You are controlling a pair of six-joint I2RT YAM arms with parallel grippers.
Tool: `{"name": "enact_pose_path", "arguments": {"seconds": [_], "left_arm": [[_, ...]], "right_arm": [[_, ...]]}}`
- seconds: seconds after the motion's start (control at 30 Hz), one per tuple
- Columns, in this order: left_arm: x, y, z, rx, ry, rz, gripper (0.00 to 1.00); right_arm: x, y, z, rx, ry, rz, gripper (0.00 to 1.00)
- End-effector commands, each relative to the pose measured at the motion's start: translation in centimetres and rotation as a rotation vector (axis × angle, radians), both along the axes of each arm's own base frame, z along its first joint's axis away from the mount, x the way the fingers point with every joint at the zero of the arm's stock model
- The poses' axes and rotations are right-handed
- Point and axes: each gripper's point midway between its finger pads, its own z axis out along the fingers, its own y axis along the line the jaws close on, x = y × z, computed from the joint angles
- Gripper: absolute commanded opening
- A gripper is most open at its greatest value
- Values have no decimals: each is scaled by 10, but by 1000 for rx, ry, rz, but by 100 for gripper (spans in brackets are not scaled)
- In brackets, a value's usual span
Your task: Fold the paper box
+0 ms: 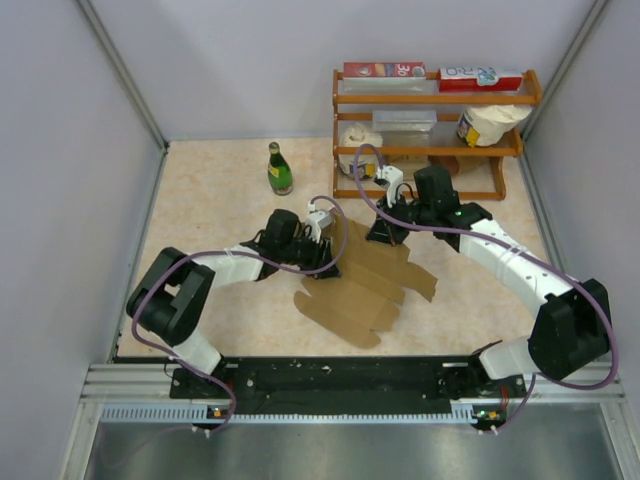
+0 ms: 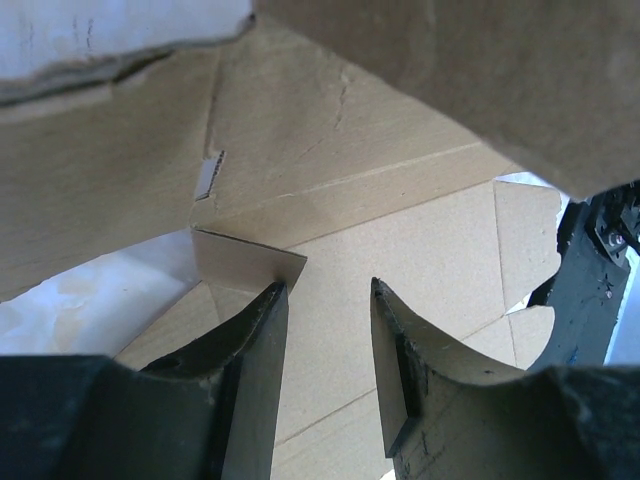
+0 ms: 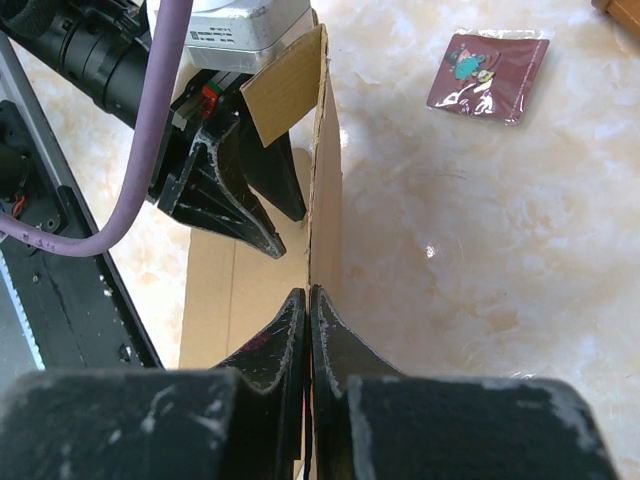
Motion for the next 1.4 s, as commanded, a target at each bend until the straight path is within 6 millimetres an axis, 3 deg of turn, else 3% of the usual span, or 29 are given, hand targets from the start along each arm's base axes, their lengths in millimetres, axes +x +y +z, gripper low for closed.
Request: {"name": "enact_pose_path", "arguments": {"seconds": [0.0,0.73,1.1,1.23,1.37], "left_arm": [[14,-12,14,-44,-69,0,43],[19,-20,15,-60,-71,8,43],[-1,-6,68,-109,-125,30,47],[-10,-1,85,-124,-151,34,48],[-4,8,102,-107,-206,86,52]], "right_arm": [[1,5,7,38,-12,19,0],[-3,5,7,45,-4,27,0],[24,-19,3,-77,-104,-126,0],[37,-30,12,-116,-166,-192,0],[50,-41,23,-159,-238,-250,0]]}}
